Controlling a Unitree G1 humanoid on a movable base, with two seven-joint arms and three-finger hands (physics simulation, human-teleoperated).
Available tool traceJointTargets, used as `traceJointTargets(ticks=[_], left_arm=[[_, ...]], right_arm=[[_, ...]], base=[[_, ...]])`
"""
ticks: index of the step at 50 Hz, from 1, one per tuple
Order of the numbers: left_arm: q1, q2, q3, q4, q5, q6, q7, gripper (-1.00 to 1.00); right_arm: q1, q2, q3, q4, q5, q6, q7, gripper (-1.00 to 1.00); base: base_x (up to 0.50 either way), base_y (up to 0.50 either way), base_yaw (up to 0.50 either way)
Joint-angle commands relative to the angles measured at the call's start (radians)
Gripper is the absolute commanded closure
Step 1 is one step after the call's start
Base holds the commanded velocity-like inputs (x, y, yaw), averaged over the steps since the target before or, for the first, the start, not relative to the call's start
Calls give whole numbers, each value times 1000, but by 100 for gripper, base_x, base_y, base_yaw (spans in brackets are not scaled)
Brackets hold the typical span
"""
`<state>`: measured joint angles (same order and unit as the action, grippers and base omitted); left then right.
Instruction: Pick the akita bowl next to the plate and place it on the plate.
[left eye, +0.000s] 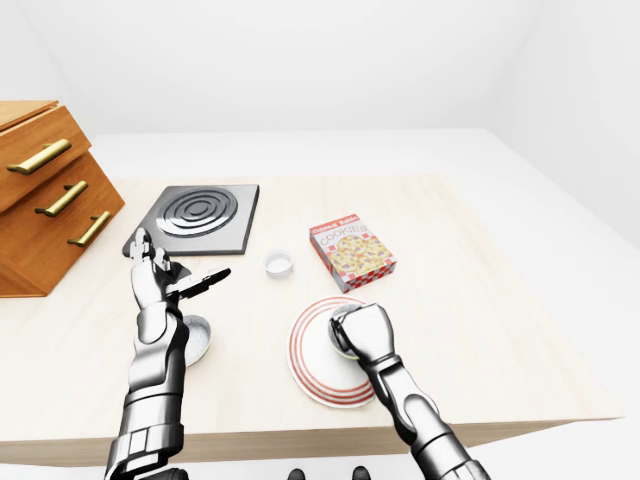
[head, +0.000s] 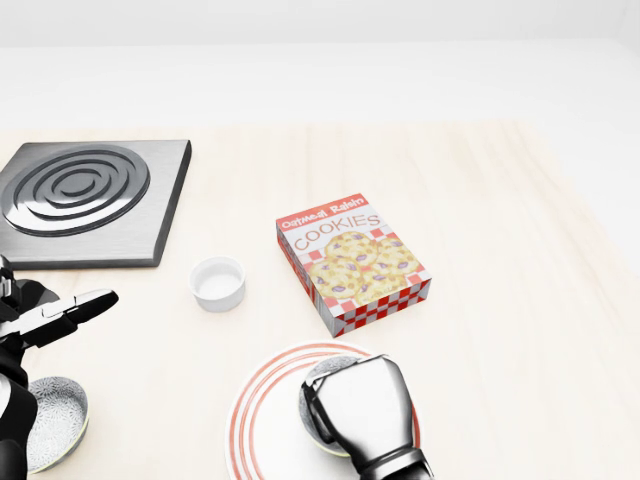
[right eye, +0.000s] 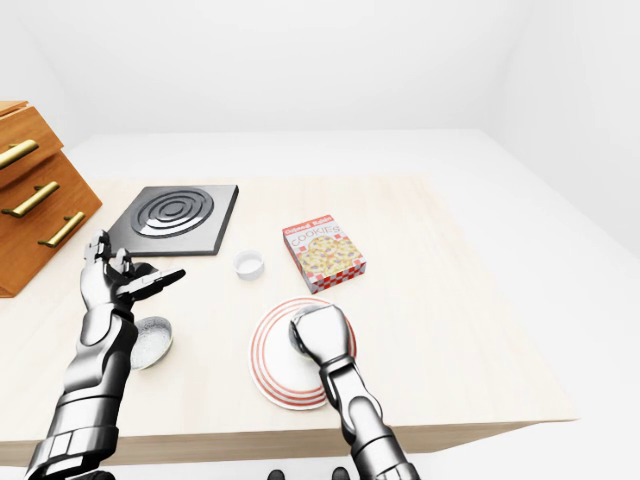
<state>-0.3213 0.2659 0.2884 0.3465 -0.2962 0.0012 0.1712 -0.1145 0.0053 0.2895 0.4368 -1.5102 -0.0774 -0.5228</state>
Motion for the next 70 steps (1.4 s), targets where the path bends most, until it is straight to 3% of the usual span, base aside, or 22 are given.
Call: traceJointTargets(ticks=[1, 2, 3, 10, 13, 19, 27, 28, 29, 36, 37, 39, 40, 42, 52, 53, 57, 58, 59, 61, 65, 70], left_arm=[[-1, 0, 0, -4, 0, 5, 1, -100], [-1, 0, 0, -3, 0, 4, 0, -100], [-6, 0, 1, 19, 1, -12, -4, -100], [2, 0, -1, -13, -1, 11, 3, -100], [-2, 0, 0, 6, 1, -4, -2, -100], [0, 1, 0, -1, -1, 0, -1, -100], [2, 0, 1, -12, 2, 7, 2, -100], [0, 0, 0, -2, 5, -4, -1, -100], [2, 0, 0, -5, 5, -3, -1, -100], [2, 0, 0, -6, 5, -2, -1, -100], [0, 0, 0, -7, 7, -2, 3, -100], [1, 0, 0, -10, 7, 0, 4, -100], [-4, 1, 1, 6, 7, -11, 0, -100], [-1, 1, 1, -8, 5, -2, 6, -100], [-3, 3, 2, 4, 5, -11, 4, -100], [-5, 2, 1, 9, 6, -16, 2, -100], [-5, 3, 0, 10, 6, -17, 2, -100], [-3, 1, -2, 6, 7, -17, 2, -100], [-1, 1, -2, -6, 7, -8, 5, -100], [-2, 0, -2, -1, 9, -13, 2, -100], [-8, 1, -1, 16, 10, -23, 0, -100], [-5, 1, -3, 10, 10, -19, 2, -100]], right_arm=[[-50, 17, -8, 119, 47, -10, -1, 100], [-51, 17, -7, 120, 47, -10, -1, 100], [-56, 19, -9, 129, 54, -10, -1, 100], [-46, 20, -3, 93, 49, -10, -1, 100], [-36, 19, 0, 61, 43, -10, -1, 100], [-31, 18, 4, 54, 33, -10, -1, 100], [82, -11, 31, -178, 13, -10, -1, 100], [125, -21, 45, -266, 21, -10, -1, -7], [142, -24, 52, -285, 23, -10, -1, 0], [144, -24, 52, -287, 23, -10, -1, 0], [267, -69, 89, -535, 79, -10, 97, -100], [293, -80, 92, -594, 105, -10, 156, -100], [302, -82, 90, -629, 105, -10, 177, -100], [333, -98, 90, -708, 145, -10, 269, -100], [366, -112, 73, -759, 181, -10, 373, -100], [422, -139, 69, -845, 178, -10, 449, -100], [427, -139, 67, -851, 178, -10, 455, -100], [498, -171, 53, -994, 193, -10, 566, -100], [530, -182, 46, -1055, 199, -10, 609, -100], [552, -180, 32, -1119, 222, -10, 662, -100], [587, -182, 12, -1195, 228, -10, 725, -100], [576, -164, -6, -1201, 239, -10, 726, -100]], base=[[1, 0, 0], [0, 0, 0], [0, 0, 0], [0, 0, 0], [0, 0, 0], [0, 0, 0], [0, 0, 0], [0, 0, 0], [0, 0, 0], [0, 0, 0], [0, 0, 0], [0, 0, 0], [0, 0, 0], [0, 0, 0], [0, 0, 0], [0, 0, 0], [0, 0, 0], [0, 0, 0], [0, 0, 0], [0, 0, 0], [0, 0, 0], [0, 0, 0]])
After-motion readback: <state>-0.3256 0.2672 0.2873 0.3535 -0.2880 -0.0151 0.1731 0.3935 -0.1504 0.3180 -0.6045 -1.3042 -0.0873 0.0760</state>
